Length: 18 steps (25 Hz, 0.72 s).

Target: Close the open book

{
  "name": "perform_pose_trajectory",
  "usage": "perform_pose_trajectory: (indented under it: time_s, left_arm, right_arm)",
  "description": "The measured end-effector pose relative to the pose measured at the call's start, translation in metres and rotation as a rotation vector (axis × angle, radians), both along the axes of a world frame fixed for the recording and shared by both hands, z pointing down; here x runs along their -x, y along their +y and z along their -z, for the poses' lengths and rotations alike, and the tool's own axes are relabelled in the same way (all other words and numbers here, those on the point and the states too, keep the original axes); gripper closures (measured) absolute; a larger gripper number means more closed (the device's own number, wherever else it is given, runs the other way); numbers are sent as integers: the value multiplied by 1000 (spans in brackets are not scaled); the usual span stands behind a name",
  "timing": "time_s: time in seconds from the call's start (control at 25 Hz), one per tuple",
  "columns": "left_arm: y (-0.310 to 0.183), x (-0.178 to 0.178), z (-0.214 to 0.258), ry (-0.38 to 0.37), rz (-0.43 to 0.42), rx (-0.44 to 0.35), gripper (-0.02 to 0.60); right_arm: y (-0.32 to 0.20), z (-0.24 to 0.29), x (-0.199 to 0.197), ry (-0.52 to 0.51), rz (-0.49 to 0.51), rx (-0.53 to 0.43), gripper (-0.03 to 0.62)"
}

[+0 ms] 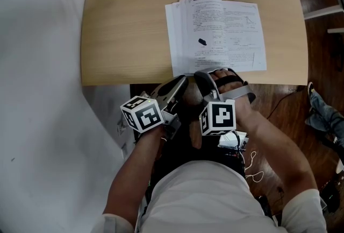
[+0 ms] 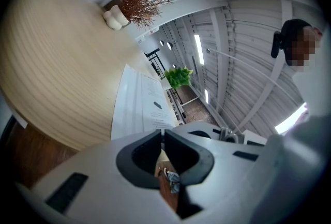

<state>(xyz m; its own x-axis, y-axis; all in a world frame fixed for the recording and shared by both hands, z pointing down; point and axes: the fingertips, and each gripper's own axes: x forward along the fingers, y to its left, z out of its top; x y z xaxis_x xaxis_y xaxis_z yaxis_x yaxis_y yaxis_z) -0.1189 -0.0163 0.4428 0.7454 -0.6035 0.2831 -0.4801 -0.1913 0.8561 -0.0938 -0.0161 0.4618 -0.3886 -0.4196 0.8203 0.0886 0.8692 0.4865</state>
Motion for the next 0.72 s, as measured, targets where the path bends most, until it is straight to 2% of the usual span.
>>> perform_pose_trajectory:
  time_s: [0.28,0.72]
  left_arm:
    - [2,-1,-1,1,-1,6,583]
    - [-3,-6,0,9,-13,2,583]
  right_arm:
    - [0,6,1,-51,-36,30,592]
    - [-7,41,-2,-238,-152,-7,594]
